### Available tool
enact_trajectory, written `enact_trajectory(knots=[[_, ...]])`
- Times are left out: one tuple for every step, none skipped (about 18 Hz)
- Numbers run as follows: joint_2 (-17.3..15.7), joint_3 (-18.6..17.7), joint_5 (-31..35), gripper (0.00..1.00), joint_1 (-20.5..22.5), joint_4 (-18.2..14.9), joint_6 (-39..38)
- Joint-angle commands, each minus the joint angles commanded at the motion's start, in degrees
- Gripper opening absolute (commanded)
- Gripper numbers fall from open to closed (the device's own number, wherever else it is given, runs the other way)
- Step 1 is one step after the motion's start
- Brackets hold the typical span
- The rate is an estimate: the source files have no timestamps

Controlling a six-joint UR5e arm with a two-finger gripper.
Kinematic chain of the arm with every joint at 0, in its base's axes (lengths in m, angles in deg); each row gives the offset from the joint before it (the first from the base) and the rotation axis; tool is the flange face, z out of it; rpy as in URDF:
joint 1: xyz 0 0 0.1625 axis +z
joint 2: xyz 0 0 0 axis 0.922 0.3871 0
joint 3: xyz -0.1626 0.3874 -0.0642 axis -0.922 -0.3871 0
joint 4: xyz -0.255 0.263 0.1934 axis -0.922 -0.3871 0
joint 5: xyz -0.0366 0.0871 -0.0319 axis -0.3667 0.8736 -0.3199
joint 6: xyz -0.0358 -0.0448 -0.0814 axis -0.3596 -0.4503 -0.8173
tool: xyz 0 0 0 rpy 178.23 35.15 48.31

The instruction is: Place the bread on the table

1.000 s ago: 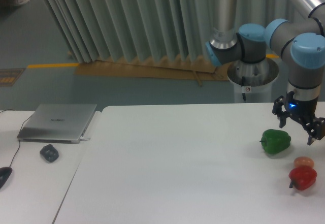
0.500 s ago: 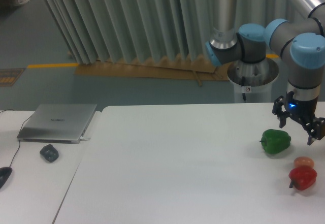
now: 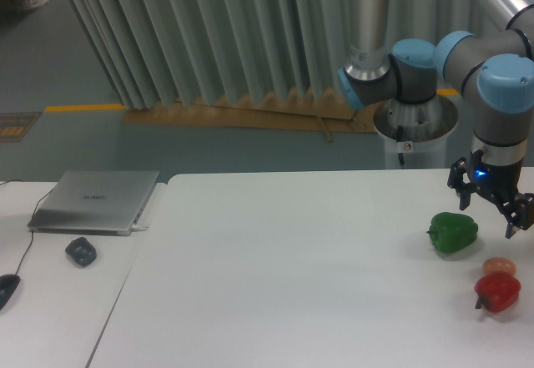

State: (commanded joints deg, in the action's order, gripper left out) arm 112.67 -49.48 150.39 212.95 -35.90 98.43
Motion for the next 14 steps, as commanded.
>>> enact_trajectory(knots=[[-0.3, 0.0, 1.8, 1.00, 0.4, -0.2, 2.4], [-0.7, 0.0, 3.2, 1.00, 0.8, -0.2, 5.1], [-1.1, 0.2, 3.4, 1.00, 1.8, 0.0, 7.3], [-1.4, 0.2, 3.4, 1.00, 3.0, 0.2, 8.6], [-1.6, 0.2, 3.4, 1.00, 3.3, 0.6, 9.2], [-1.5, 0.6, 3.5, 1.00, 3.4, 0.9, 9.7], [-1.4, 1.0, 3.5, 1.00, 4.0, 1.1, 9.9], [-1.5, 1.5, 3.5, 1.00, 5.7, 1.6, 11.8], [-1.3, 1.5, 3.6, 1.00, 6.8, 2.0, 16.0], [-1.3, 1.5, 3.7, 1.00, 8.4, 2.1, 19.1], [-1.2, 1.2, 4.5, 1.00, 10.4, 2.0, 22.8], [-1.2, 0.4, 5.9, 1.00, 11.8, 2.0, 27.2], [-1.0, 0.0, 7.8, 1.00, 12.2, 1.8, 30.1], [-0.5, 0.3, 9.6, 1.00, 12.3, 1.5, 31.0]])
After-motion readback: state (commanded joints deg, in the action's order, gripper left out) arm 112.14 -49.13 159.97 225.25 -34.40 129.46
